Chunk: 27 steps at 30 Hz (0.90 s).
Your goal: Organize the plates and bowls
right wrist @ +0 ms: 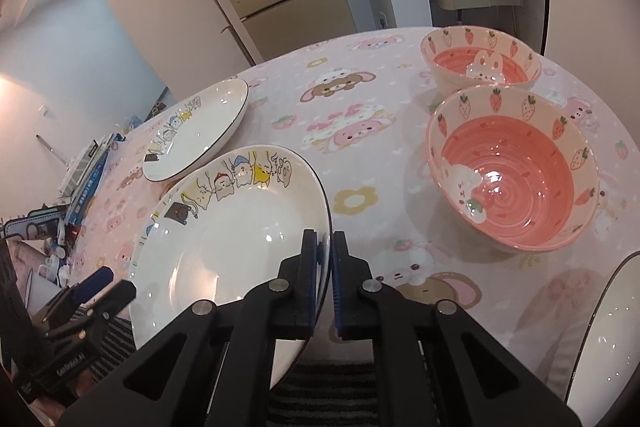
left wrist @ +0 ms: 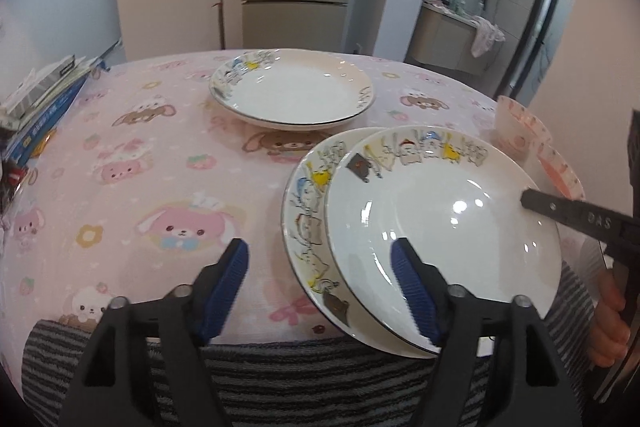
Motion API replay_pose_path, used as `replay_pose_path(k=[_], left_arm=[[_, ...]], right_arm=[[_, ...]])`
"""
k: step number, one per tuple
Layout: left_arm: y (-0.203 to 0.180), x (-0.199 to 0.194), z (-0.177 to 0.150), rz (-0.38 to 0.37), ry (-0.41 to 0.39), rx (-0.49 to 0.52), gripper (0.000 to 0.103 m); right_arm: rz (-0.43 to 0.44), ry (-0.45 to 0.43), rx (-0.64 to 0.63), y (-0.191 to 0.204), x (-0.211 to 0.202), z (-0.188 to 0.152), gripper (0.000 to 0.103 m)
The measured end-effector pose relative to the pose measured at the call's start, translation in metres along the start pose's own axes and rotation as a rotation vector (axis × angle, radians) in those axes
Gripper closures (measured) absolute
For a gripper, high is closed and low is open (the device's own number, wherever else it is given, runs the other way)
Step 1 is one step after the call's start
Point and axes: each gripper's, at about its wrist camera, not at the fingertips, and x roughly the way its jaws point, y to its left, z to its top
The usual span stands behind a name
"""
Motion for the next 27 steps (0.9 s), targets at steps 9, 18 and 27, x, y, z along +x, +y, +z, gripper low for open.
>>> replay_pose_path(k=[9, 18, 27], left_arm=[[0.012, 0.018, -0.001, 0.008, 0.086, -0.071, 0.021], [0.031, 0.028, -0.005, 0.011, 0.142, -0.188, 0.023], [0.031, 0.027, -0.004, 0.062, 0.139, -0.176, 0.023]], right_arm=[[-0.027, -0.007, -0.046, 0.006, 0.003, -0.002, 0.095], [-0.026, 0.008, -0.088, 0.014, 0.014, -0.004, 0.095], [-0.008, 0.058, -0.1, 0.017, 0.025, -0.008, 0.09]])
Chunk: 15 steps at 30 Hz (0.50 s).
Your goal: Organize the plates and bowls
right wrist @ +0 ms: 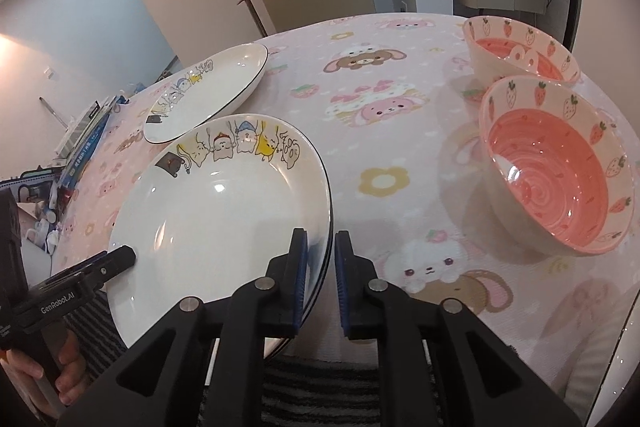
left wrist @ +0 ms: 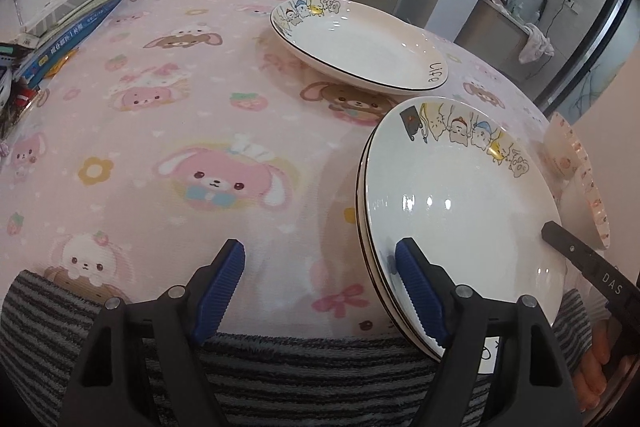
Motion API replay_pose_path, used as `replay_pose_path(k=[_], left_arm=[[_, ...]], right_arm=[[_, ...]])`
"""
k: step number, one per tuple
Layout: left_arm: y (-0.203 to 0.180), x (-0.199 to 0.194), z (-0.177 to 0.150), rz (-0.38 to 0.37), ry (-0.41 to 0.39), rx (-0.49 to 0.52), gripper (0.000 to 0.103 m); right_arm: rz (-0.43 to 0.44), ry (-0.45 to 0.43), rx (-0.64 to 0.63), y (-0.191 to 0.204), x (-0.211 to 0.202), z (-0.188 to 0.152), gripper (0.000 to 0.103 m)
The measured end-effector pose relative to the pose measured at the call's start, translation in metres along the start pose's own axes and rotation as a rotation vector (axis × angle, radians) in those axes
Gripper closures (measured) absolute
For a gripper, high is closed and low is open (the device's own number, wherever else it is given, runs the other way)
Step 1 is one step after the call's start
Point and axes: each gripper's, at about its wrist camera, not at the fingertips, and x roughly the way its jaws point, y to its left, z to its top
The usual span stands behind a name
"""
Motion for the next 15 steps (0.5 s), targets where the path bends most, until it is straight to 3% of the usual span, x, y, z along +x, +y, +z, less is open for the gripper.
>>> replay_pose_path(k=[6, 9, 15], left_arm=[[-0.009, -0.006, -0.002, 0.014, -0.033, 0.06, 0.023], [-0.006, -0.011, -0.003, -0.005, -0.061, 0.049, 0.023], [-0.016, -0.038, -0.01, -0.022, -0.219, 0.101, 0.023]], right_arm=[[-0.037, 0.008, 0.0, -0.001, 0.001, -0.001, 0.069], [-0.003, 0.028, 0.01, -0.004, 0.003, -0.001, 0.067], [-0.018, -0.061, -0.037, 0.005, -0.012, -0.001, 0.057]])
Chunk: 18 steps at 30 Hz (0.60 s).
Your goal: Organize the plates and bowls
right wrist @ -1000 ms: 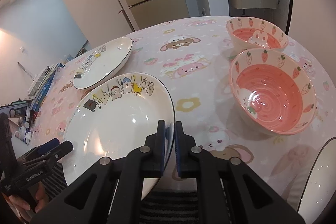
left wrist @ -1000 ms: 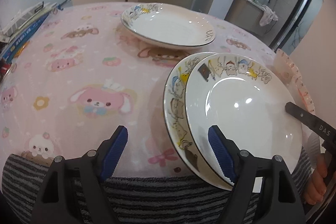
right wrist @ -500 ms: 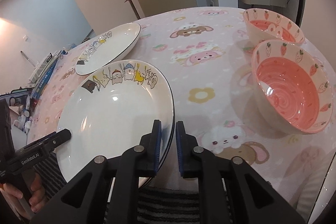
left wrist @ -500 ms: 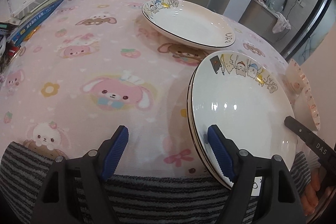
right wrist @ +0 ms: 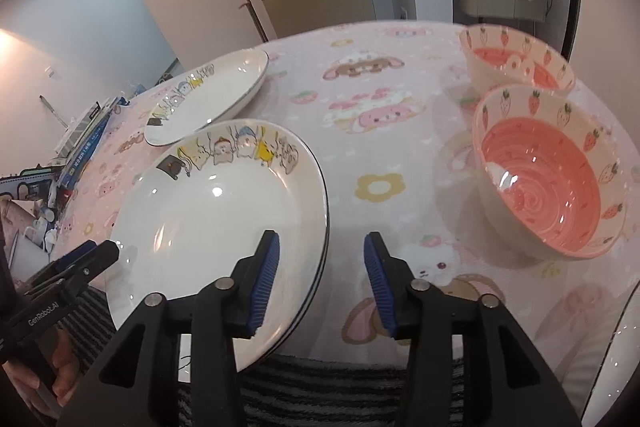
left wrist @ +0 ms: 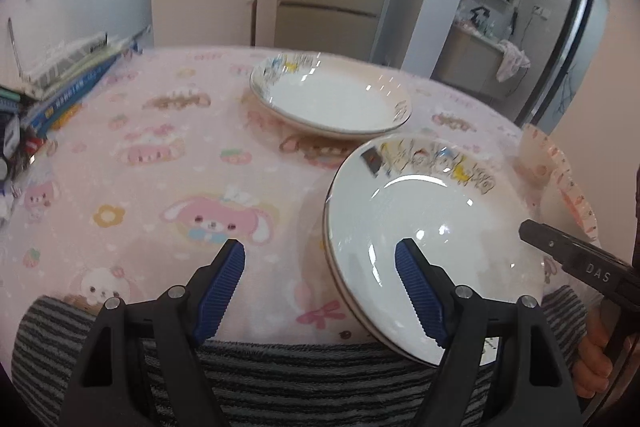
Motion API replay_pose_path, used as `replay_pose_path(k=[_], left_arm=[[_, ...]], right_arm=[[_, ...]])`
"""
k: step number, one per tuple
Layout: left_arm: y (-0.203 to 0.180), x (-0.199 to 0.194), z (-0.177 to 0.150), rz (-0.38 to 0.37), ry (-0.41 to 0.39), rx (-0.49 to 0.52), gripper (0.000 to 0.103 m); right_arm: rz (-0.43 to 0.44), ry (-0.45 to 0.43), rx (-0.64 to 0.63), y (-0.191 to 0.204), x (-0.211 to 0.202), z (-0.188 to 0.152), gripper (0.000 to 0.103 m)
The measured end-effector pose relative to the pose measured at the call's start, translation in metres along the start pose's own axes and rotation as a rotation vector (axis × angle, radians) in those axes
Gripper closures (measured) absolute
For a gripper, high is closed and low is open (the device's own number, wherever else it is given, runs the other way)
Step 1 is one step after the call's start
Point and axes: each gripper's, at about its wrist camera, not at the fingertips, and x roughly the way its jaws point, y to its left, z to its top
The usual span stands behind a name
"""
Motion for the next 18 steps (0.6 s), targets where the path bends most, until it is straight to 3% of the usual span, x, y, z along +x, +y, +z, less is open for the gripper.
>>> replay_pose_path(k=[7, 9, 14, 18], left_arm=[[-0.01, -0.035, 0.002, -0.005, -0.182, 0.047, 0.02], [-0.011, -0.042, 0.002, 0.012, -0.221, 0.054, 0.015], [-0.012, -0.063, 0.003, 0.05, -0.303, 0.066, 0.015], [-0.017, -0.093, 0.007, 0.089, -0.412, 0.117, 0.014]], right_arm=[[-0.036, -0.157, -0.064, 0.012, -0.026, 0.002, 0.057], [-0.032, -0.198, -0.065, 0.013, -0.034, 0.002, 0.055], [-0.046, -0.311, -0.063, 0.013, -0.054, 0.004, 0.053], [-0.055, -0.367, -0.056, 0.015, -0.075, 0.01, 0.049]])
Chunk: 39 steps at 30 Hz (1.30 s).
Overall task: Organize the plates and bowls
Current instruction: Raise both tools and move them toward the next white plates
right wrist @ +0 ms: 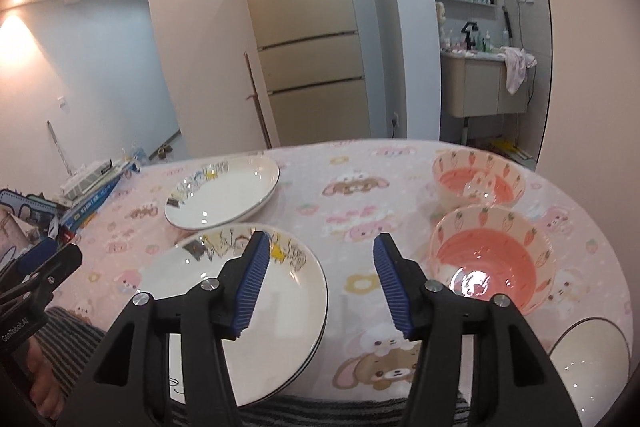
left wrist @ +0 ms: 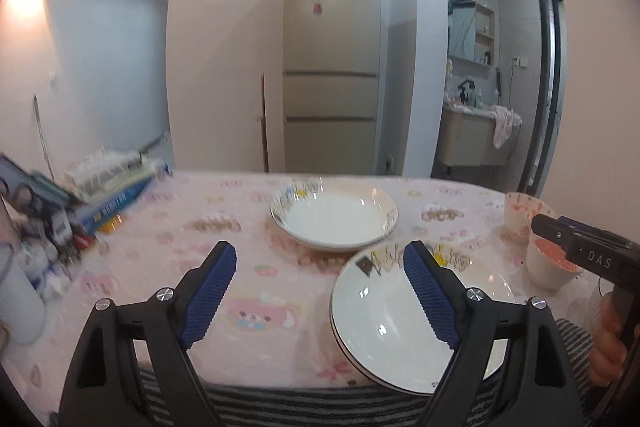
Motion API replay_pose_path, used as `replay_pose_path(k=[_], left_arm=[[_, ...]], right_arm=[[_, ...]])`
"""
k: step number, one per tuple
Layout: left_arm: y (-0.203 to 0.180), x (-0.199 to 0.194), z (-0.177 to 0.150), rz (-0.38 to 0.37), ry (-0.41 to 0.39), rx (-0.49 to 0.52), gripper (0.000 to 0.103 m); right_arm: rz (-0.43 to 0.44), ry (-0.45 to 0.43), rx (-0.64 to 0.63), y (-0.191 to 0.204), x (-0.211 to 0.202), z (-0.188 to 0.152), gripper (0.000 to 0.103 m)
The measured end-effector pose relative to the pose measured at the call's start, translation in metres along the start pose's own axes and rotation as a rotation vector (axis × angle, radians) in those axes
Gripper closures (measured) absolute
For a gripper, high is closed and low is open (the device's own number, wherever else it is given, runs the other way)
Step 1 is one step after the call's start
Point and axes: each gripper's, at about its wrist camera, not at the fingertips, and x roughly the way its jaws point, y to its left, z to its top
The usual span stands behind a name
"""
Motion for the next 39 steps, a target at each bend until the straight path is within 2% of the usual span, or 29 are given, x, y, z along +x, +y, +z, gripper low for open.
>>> replay_pose_path(k=[2, 3, 5, 7, 11, 13, 15, 16, 18, 21, 24, 26, 27, 29, 30, 32, 34, 38, 39], left_arm=[[-0.001, -0.012, 0.01, 0.004, -0.034, 0.037, 0.007], [-0.001, -0.017, 0.016, -0.011, -0.043, 0.044, 0.0], [0.004, -0.031, 0.031, -0.072, -0.049, 0.004, 0.0], [0.009, -0.048, 0.047, -0.131, -0.091, -0.024, 0.0], [0.007, -0.07, 0.08, -0.082, -0.172, 0.025, 0.0], [0.005, -0.077, 0.099, -0.033, -0.212, 0.052, 0.0], [0.004, -0.085, 0.115, 0.035, -0.246, 0.037, 0.0], [0.004, -0.093, 0.124, 0.023, -0.278, 0.026, 0.0], [0.005, -0.11, 0.143, -0.068, -0.33, 0.002, 0.0], [0.007, -0.119, 0.164, -0.083, -0.366, -0.038, 0.0], [0.007, -0.111, 0.172, -0.035, -0.411, -0.055, 0.0], [0.006, -0.094, 0.179, -0.011, -0.36, -0.072, 0.0], [0.007, -0.088, 0.185, -0.046, -0.328, -0.083, 0.0], [0.009, -0.09, 0.197, -0.097, -0.337, -0.093, 0.0], [0.01, -0.092, 0.203, -0.089, -0.365, -0.089, 0.0], [0.008, -0.094, 0.218, -0.004, -0.429, -0.052, 0.0], [0.011, -0.087, 0.227, 0.025, -0.438, -0.035, 0.0], [0.033, -0.061, 0.226, 0.048, -0.42, -0.146, 0.0], [0.04, -0.052, 0.223, 0.026, -0.409, -0.166, 0.0]], right_arm=[[0.021, -0.012, -0.03, 0.004, -0.012, 0.007, 0.049], [0.036, -0.025, -0.052, 0.008, -0.02, 0.011, 0.049], [0.031, -0.065, -0.085, 0.016, -0.037, 0.017, 0.049], [0.052, -0.1, -0.111, 0.023, -0.054, 0.028, 0.048], [0.111, -0.169, -0.086, 0.031, -0.086, 0.064, 0.034], [0.123, -0.212, -0.062, 0.034, -0.098, 0.087, 0.034], [0.123, -0.255, -0.036, 0.04, -0.106, 0.111, 0.033], [0.128, -0.262, -0.036, 0.046, -0.107, 0.123, 0.033], [0.127, -0.274, -0.044, 0.055, -0.109, 0.144, 0.033], [0.144, -0.318, 0.021, 0.059, -0.113, 0.165, 0.03], [0.217, -0.281, 0.094, 0.063, -0.106, 0.177, 0.029], [0.302, -0.26, 0.101, 0.071, -0.102, 0.187, 0.029], [0.321, -0.264, 0.089, 0.077, -0.1, 0.193, 0.029], [0.293, -0.305, 0.09, 0.084, -0.101, 0.202, 0.029], [0.275, -0.337, 0.1, 0.085, -0.101, 0.206, 0.029], [0.263, -0.381, 0.122, 0.082, -0.098, 0.212, 0.028], [0.254, -0.398, 0.144, 0.079, -0.092, 0.214, 0.027], [0.211, -0.369, 0.148, 0.072, -0.061, 0.207, 0.027], [0.205, -0.345, 0.149, 0.071, -0.051, 0.205, 0.026]])
